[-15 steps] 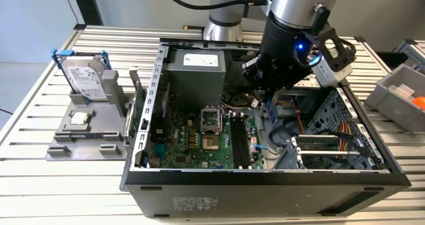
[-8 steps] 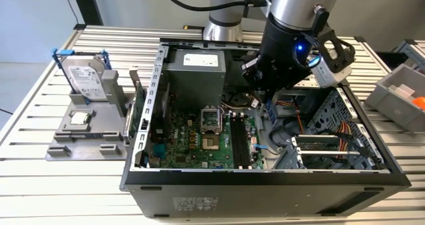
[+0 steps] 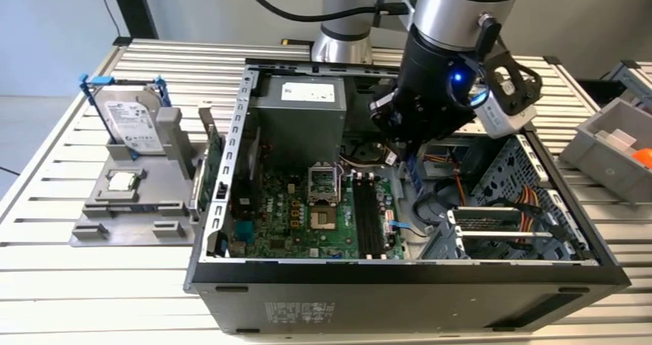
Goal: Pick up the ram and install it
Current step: 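Insert the ram into the slot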
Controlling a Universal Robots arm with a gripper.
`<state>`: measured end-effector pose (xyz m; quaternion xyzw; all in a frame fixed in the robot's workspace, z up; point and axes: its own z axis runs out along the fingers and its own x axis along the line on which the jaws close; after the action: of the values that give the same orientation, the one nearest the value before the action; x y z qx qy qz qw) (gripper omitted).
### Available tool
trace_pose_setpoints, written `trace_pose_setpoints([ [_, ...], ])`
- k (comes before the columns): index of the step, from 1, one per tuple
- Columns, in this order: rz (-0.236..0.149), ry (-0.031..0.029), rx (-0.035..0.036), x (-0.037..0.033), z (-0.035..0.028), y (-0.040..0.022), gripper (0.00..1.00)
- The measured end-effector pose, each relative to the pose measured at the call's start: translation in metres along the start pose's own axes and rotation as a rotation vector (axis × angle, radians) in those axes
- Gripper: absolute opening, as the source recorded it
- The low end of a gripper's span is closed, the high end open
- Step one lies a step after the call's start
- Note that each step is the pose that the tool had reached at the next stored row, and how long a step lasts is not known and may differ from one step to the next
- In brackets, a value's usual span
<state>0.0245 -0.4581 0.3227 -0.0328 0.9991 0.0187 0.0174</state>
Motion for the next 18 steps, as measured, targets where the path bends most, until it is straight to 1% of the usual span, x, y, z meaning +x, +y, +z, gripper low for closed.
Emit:
trace_pose_setpoints([
  [4, 0.011, -0.0005, 0.0003, 0.0018, 0.0009, 0.001, 0.0],
  [18, 0.011, -0.0005, 0.0004, 0.0019, 0.001, 0.0011, 0.0],
])
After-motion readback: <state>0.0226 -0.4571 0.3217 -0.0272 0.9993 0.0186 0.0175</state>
